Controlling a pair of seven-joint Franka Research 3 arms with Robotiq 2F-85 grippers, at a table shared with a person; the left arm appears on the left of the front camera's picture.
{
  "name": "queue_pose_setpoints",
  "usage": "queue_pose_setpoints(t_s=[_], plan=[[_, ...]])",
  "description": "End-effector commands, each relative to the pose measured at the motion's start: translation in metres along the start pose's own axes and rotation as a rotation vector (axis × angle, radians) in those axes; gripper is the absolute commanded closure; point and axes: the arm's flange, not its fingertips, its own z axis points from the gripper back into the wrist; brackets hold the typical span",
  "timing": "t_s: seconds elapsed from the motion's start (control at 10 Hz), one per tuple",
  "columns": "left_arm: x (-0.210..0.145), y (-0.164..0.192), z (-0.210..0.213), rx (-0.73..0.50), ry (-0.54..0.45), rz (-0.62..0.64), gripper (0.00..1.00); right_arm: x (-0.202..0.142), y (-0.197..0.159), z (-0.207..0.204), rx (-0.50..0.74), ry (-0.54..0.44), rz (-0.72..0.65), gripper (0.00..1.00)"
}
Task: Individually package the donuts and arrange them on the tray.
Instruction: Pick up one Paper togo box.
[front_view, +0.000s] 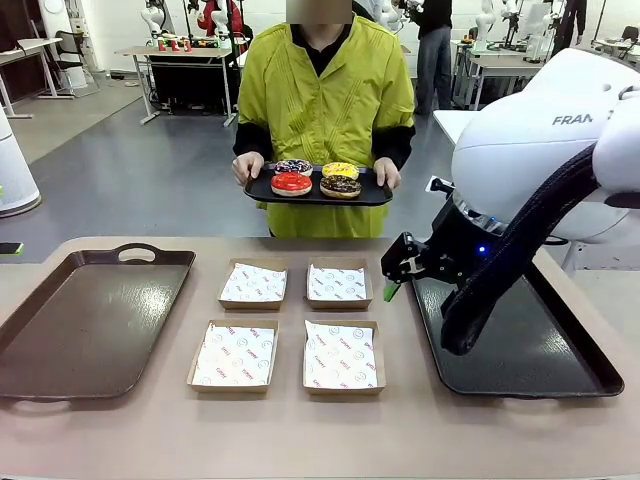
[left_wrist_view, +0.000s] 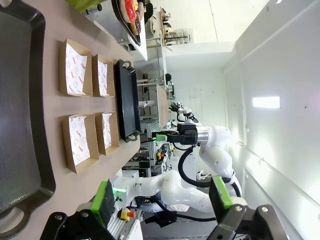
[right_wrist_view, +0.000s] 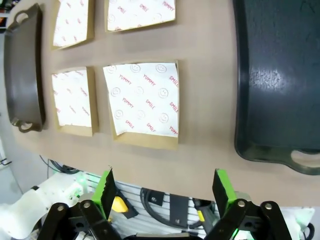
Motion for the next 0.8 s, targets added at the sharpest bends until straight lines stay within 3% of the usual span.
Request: queue_pose_setpoints(t_s=[0.0,0.5,0.7], plan=[[0.0,-0.002,0.001,-0.021,-0.008,-0.006,0.0,-0.002,0.0,0.003,-0.016,-0.003,0.003,0.0],[0.0,-0.002,0.001,-0.021,-0.008,-0.006,0.0,0.0,-0.001,0.003,0.001,-0.001,0.009,0.0],[0.0,-0.002,0.001,-0.021,-0.008,-0.006,0.0,0.005,0.03,-0.035,-0.181,0.028,0.0,0.0]])
